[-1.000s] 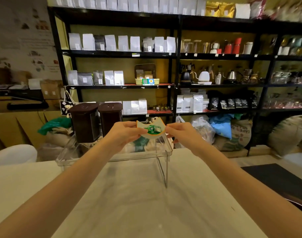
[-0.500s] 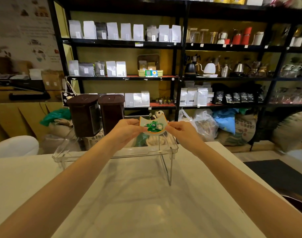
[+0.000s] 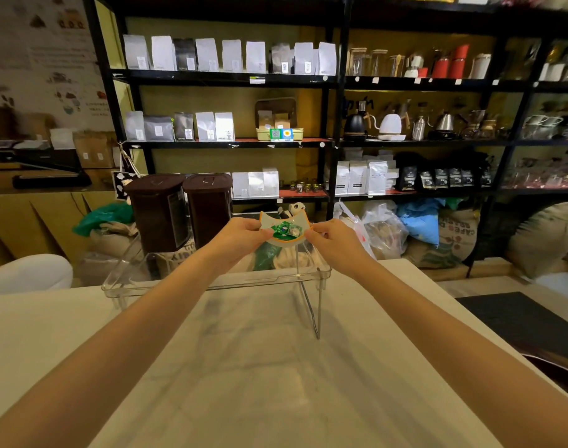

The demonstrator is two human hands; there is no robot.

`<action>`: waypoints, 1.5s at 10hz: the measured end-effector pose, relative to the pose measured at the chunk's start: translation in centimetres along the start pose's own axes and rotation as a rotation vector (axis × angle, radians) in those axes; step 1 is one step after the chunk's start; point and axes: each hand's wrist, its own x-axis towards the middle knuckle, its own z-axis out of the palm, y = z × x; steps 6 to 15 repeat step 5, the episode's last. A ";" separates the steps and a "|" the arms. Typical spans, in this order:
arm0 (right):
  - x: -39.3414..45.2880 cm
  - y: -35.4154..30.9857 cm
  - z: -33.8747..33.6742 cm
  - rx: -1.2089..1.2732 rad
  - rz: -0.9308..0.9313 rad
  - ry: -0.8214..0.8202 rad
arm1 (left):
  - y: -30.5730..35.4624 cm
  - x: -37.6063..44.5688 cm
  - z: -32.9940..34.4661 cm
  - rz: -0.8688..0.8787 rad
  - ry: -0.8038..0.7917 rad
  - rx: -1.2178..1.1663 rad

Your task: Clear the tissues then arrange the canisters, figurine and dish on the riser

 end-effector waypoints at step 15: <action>-13.0 -8.8 -9.9 0.810 -0.353 0.381 | 4.9 -3.7 -0.8 0.479 0.305 0.554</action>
